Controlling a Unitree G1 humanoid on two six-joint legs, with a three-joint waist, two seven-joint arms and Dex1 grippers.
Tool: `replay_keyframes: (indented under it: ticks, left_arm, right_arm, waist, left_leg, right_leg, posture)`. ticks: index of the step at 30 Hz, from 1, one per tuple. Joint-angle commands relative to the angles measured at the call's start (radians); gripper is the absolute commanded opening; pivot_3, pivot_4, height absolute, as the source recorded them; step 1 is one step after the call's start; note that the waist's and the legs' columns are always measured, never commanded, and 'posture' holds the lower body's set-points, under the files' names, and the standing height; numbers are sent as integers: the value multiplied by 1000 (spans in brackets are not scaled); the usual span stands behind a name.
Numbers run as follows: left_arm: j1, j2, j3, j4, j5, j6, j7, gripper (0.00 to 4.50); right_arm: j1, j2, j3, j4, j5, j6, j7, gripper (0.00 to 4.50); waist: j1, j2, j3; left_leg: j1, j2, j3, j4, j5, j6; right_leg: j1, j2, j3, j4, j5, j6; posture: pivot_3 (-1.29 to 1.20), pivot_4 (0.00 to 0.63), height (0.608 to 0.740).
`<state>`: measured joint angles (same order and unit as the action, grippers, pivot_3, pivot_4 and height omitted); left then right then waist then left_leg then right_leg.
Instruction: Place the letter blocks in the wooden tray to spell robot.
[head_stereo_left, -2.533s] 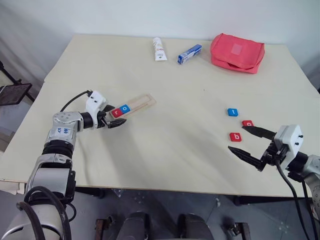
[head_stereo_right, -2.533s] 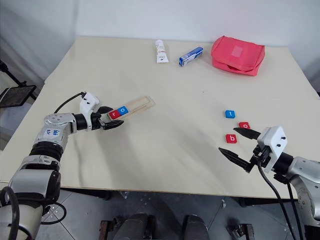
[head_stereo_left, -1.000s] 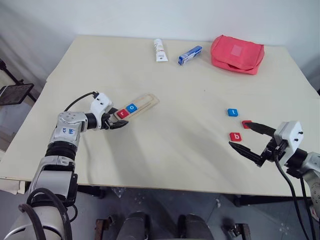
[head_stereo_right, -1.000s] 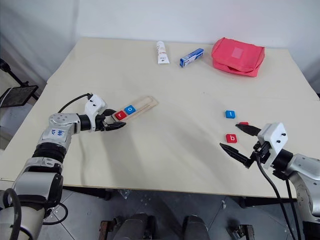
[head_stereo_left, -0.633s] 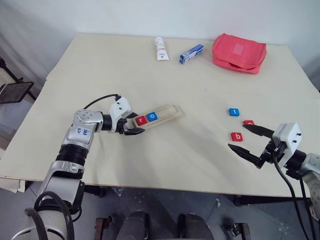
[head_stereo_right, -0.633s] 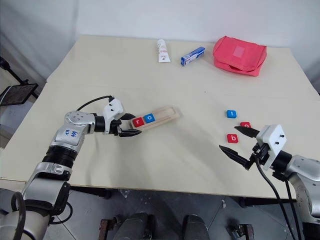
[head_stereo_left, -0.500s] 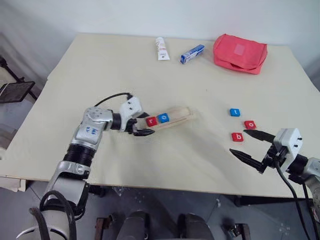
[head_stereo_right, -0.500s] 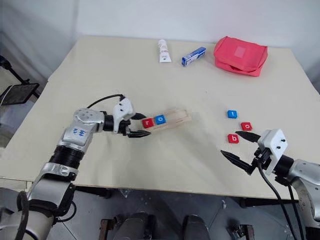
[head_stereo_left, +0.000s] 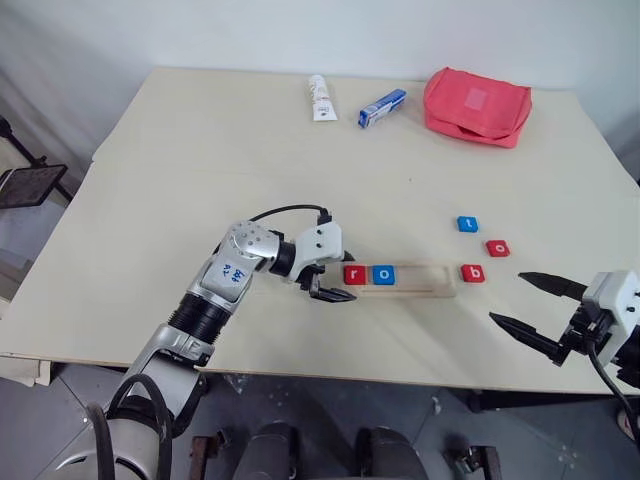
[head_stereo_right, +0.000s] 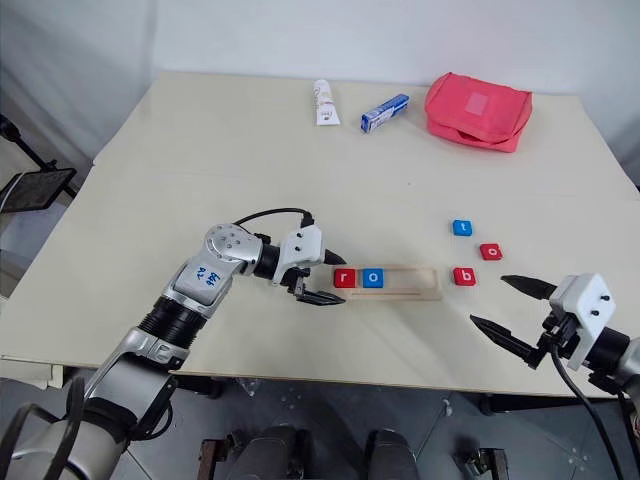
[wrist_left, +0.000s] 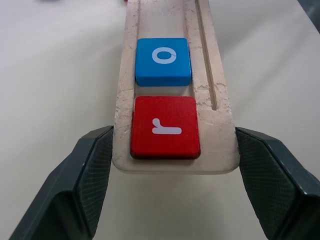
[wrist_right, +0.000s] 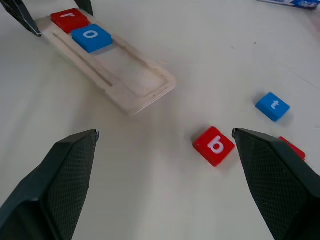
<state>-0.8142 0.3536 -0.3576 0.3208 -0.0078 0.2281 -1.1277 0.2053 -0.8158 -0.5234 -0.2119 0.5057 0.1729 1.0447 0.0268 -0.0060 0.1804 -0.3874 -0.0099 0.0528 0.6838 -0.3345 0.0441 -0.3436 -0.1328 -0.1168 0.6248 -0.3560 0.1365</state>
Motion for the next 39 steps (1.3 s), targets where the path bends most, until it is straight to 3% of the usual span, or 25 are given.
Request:
replay_keyframes:
  ticks: [1, 20, 23, 26, 32, 39]
  left_arm:
    - [8, -8, -14, -50, 2, -7, -2, 3406]
    - [51, -18, -55, -96, 26, 48, 30, 3406]
    - [57, -14, -60, -116, 30, 50, 32, 4407]
    - [64, -6, -54, -136, 31, 54, 37, 4466]
    - [104, 69, 52, -256, -67, 115, 11, 4466]
    - [167, 113, 262, -258, -257, 48, -26, 4466]
  right_arm:
    - [19, 2, -45, -48, 14, -12, -10, 4500]
    - [33, 21, -29, -83, 18, -3, -62, 4500]
    - [18, 14, -24, -74, 18, 0, -61, 4500]
    - [6, 9, -22, -67, 17, 4, -58, 4500]
    - [-16, 6, -40, -55, 31, 30, -65, 4500]
    - [-7, 81, -49, -116, 77, 163, -230, 4500]
  waist:
    - [0, 0, 0]
    - [2, 0, 0]
    - [1, 0, 0]
    - [1, 0, 0]
    - [0, 1, 0]
    - [0, 1, -1]
  left_leg:
    - [0, 0, 0, 0, 0, 0]
    - [0, -1, -1, 0, 0, 0]
    - [0, -1, -1, 0, 0, 0]
    - [0, -1, -1, 0, 0, 0]
    - [0, -1, -1, 0, 0, 0]
    - [0, 0, -4, 0, 0, 0]
  right_leg:
    - [0, 0, 0, 0, 0, 0]
    - [1, -1, 0, -1, 0, 0]
    - [1, 0, 0, -1, 0, 0]
    - [1, -1, 0, -1, 0, 0]
    - [1, 0, 0, -1, 0, 0]
    - [2, -1, 1, 0, 0, 0]
  posture:
    - [0, 150, 740]
    - [0, 150, 740]
    - [0, 150, 740]
    - [0, 150, 740]
    - [0, 150, 740]
    - [0, 150, 740]
